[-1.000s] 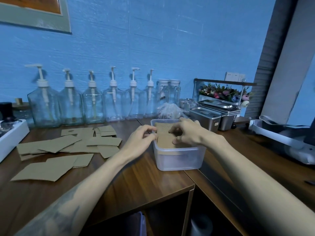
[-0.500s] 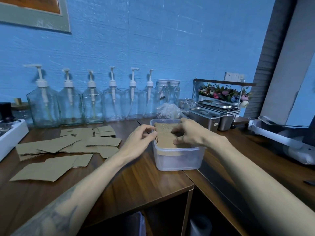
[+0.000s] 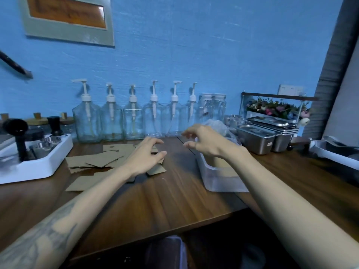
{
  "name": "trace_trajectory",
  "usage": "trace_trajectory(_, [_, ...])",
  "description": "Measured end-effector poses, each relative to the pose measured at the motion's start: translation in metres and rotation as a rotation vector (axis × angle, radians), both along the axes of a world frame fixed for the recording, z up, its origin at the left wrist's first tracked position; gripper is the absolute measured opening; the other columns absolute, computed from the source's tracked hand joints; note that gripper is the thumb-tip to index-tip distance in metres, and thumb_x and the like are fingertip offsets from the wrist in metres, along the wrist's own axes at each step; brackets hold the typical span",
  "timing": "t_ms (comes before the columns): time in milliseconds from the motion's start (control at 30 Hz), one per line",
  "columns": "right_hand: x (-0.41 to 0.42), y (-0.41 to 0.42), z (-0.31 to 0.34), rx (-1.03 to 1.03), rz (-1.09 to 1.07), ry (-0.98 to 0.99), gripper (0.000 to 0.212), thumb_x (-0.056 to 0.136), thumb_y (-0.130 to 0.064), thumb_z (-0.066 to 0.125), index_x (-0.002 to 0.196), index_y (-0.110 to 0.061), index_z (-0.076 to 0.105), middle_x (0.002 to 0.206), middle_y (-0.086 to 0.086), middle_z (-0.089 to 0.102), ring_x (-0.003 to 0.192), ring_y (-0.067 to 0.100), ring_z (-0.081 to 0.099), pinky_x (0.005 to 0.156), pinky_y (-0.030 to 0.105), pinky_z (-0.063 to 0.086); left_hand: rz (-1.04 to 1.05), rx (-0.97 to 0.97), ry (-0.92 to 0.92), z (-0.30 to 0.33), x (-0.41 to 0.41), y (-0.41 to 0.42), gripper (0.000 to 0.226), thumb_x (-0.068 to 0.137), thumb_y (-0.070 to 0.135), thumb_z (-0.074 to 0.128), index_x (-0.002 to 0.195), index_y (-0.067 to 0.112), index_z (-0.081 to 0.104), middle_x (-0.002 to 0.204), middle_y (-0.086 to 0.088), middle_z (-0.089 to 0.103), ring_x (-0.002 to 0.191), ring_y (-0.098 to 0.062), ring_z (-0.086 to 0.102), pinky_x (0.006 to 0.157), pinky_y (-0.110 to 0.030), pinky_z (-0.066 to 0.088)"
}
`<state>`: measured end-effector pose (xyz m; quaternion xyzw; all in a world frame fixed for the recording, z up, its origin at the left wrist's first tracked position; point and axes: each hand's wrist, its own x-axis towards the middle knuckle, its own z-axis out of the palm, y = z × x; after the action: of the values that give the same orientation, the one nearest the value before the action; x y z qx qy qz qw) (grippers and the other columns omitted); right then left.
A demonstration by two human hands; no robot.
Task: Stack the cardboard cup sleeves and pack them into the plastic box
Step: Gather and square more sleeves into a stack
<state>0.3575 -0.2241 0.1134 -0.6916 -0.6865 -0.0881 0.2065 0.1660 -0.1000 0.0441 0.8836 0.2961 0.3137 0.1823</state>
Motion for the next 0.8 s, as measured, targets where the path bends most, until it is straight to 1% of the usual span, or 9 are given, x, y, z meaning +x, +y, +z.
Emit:
trace_trajectory(67, [-0.022, 0.018, -0.004, -0.004, 0.041, -0.01, 0.044, 0.091, -0.032, 0.067, 0.131, -0.014, 0.06, 0.121, 0.007, 0.062, 0.112, 0.022, 0.057, 0.096, 0.036, 0.045, 0.04, 0.023, 0.042, 0.001, -0.026, 0.007, 0.042, 0.095, 0.044, 0.056, 0.133, 0.027, 0.051, 0.136, 0.006, 0.046, 0.124, -0.011, 0.045, 0.098, -0.03, 0.034])
trace_trajectory(133, [-0.043, 0.036, -0.013, -0.019, 0.075, -0.001, 0.043, 0.09, -0.032, 0.067, 0.128, -0.013, 0.061, 0.12, 0.008, 0.063, 0.112, 0.024, 0.058, 0.094, 0.035, 0.046, 0.077, 0.034, 0.07, 0.001, -0.053, 0.015, 0.043, 0.095, 0.045, 0.055, 0.133, 0.027, 0.051, 0.135, 0.007, 0.045, 0.121, -0.008, 0.043, 0.099, -0.03, 0.034])
trace_trajectory(200, [-0.062, 0.052, -0.024, -0.049, 0.112, 0.018, 0.042, 0.09, -0.031, 0.068, 0.128, -0.014, 0.062, 0.121, 0.006, 0.064, 0.112, 0.022, 0.059, 0.092, 0.033, 0.046, 0.118, 0.038, 0.095, -0.001, -0.079, 0.023, 0.041, 0.095, 0.044, 0.056, 0.132, 0.026, 0.053, 0.132, 0.007, 0.045, 0.118, -0.008, 0.043, 0.096, -0.028, 0.032])
trace_trajectory(300, [-0.088, 0.073, -0.043, -0.085, 0.184, 0.061, 0.042, 0.09, -0.033, 0.067, 0.129, -0.018, 0.062, 0.129, 0.004, 0.061, 0.117, 0.019, 0.058, 0.096, 0.033, 0.047, 0.155, 0.017, 0.116, -0.007, -0.113, 0.036, 0.034, 0.096, 0.041, 0.056, 0.127, 0.025, 0.057, 0.129, 0.006, 0.046, 0.124, -0.012, 0.044, 0.099, -0.028, 0.031])
trace_trajectory(500, [-0.132, 0.106, -0.069, -0.125, 0.297, 0.088, 0.046, 0.092, -0.045, 0.063, 0.13, -0.018, 0.063, 0.133, 0.004, 0.059, 0.126, 0.022, 0.049, 0.103, 0.037, 0.041, 0.179, -0.03, 0.162, -0.023, -0.16, 0.048, 0.028, 0.094, 0.041, 0.06, 0.118, 0.026, 0.064, 0.118, 0.006, 0.051, 0.118, -0.012, 0.051, 0.104, -0.031, 0.039])
trace_trajectory(600, [-0.142, 0.113, -0.084, -0.156, 0.356, 0.1, 0.046, 0.093, -0.044, 0.062, 0.131, -0.019, 0.062, 0.131, 0.004, 0.057, 0.125, 0.02, 0.048, 0.107, 0.035, 0.038, 0.168, -0.069, 0.247, -0.032, -0.178, 0.049, 0.041, 0.09, 0.055, 0.06, 0.123, 0.031, 0.063, 0.126, 0.008, 0.05, 0.124, -0.01, 0.046, 0.109, -0.032, 0.035])
trace_trajectory(700, [-0.139, 0.118, -0.093, -0.184, 0.37, 0.099, 0.045, 0.092, -0.047, 0.062, 0.128, -0.02, 0.063, 0.128, 0.0, 0.055, 0.123, 0.018, 0.047, 0.106, 0.034, 0.038, 0.128, -0.086, 0.342, -0.038, -0.189, 0.05, 0.059, 0.079, 0.074, 0.056, 0.128, 0.04, 0.057, 0.132, 0.012, 0.044, 0.13, -0.008, 0.038, 0.113, -0.034, 0.03])
trace_trajectory(767, [-0.136, 0.119, -0.095, -0.19, 0.365, 0.116, 0.046, 0.092, -0.047, 0.062, 0.128, -0.02, 0.063, 0.13, -0.002, 0.054, 0.124, 0.016, 0.046, 0.108, 0.034, 0.037, 0.119, -0.129, 0.31, -0.037, -0.188, 0.05, 0.069, 0.068, 0.082, 0.055, 0.122, 0.04, 0.058, 0.131, 0.012, 0.044, 0.128, -0.006, 0.037, 0.111, -0.032, 0.03])
trace_trajectory(800, [-0.135, 0.119, -0.095, -0.188, 0.369, 0.129, 0.044, 0.092, -0.046, 0.062, 0.128, -0.02, 0.063, 0.129, -0.003, 0.055, 0.125, 0.016, 0.046, 0.108, 0.034, 0.037, 0.118, -0.147, 0.283, -0.036, -0.187, 0.05, 0.069, 0.064, 0.083, 0.056, 0.118, 0.04, 0.058, 0.129, 0.011, 0.044, 0.126, -0.006, 0.038, 0.109, -0.031, 0.031])
